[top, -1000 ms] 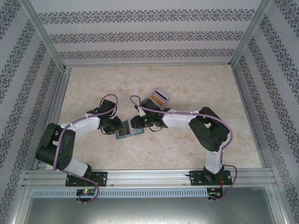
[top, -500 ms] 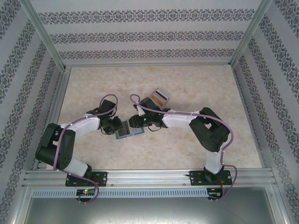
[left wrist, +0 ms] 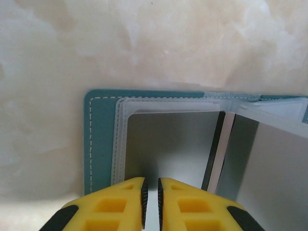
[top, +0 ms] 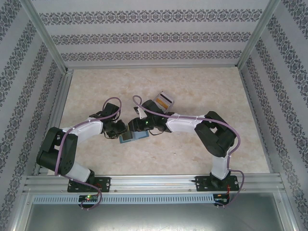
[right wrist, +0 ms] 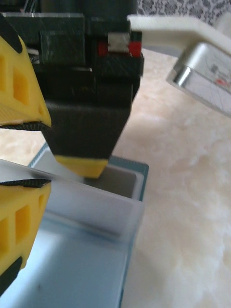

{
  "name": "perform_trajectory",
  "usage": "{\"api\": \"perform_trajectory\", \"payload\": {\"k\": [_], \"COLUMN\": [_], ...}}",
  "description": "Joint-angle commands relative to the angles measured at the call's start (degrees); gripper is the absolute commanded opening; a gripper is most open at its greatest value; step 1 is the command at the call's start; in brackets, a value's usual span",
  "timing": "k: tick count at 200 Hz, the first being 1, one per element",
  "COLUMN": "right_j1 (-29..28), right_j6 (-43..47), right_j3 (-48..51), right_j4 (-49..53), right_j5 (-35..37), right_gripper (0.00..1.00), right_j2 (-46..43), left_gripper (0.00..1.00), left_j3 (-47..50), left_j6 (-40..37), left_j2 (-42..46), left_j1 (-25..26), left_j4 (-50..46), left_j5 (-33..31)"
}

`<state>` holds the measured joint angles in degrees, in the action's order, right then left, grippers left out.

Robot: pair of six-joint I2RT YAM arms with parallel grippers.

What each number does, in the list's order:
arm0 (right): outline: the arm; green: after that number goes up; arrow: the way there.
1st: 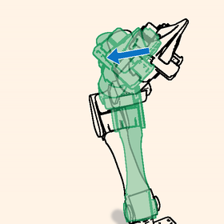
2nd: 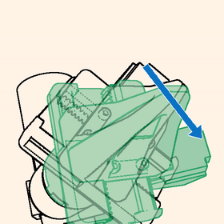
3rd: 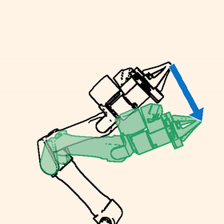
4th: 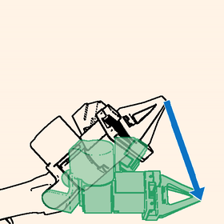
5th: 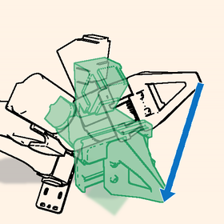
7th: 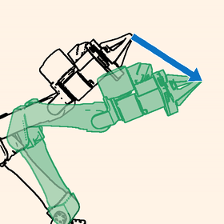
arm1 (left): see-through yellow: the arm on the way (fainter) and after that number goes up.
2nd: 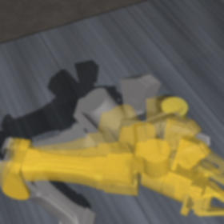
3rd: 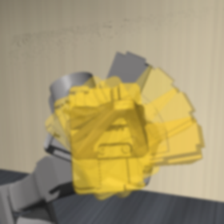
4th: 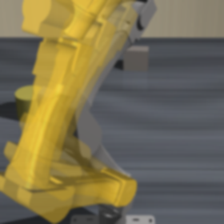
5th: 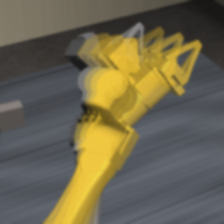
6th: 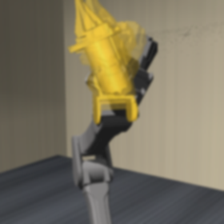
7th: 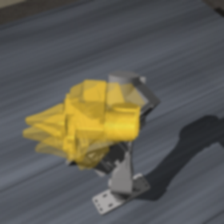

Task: Put the credit cards into the card holder
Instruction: Flip over the card slot in the card holder.

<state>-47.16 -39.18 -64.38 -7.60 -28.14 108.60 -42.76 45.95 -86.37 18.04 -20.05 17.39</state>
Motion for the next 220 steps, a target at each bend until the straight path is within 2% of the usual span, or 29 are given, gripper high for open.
{"api": "perform_trajectory", "payload": {"k": [1, 49, 105, 149, 220], "right_j1": [-0.5, -0.2, -0.6, -0.4, 2.0], "right_j6": [-1.6, -3.1, -4.3, -3.4, 3.2], "right_j3": [-2.3, -2.5, -3.7, -3.5, -2.5], "right_j4": [-2.9, -4.7, -5.8, -4.6, 2.9], "right_j5": [-4.0, -5.3, -7.0, -6.5, -2.7], "right_gripper": [0.35, 0.36, 0.36, 0.36, 0.37], "right_j2": [2.2, 4.8, 7.7, 6.1, -1.3], "left_gripper": [0.18, 0.17, 0.18, 0.19, 0.2], "left_j3": [1.1, 0.7, -2.0, -0.9, -4.4], "left_j6": [1.1, 0.9, -1.8, -1.3, -1.6], "left_j2": [0.5, 4.8, 11.9, 12.6, 7.4], "left_j1": [0.7, 0.6, -1.5, -2.0, -2.0], "left_j4": [-0.1, -3.8, -13.2, -11.0, -4.1], "left_j5": [-1.2, -4.7, -11.7, -9.6, -3.7]}}
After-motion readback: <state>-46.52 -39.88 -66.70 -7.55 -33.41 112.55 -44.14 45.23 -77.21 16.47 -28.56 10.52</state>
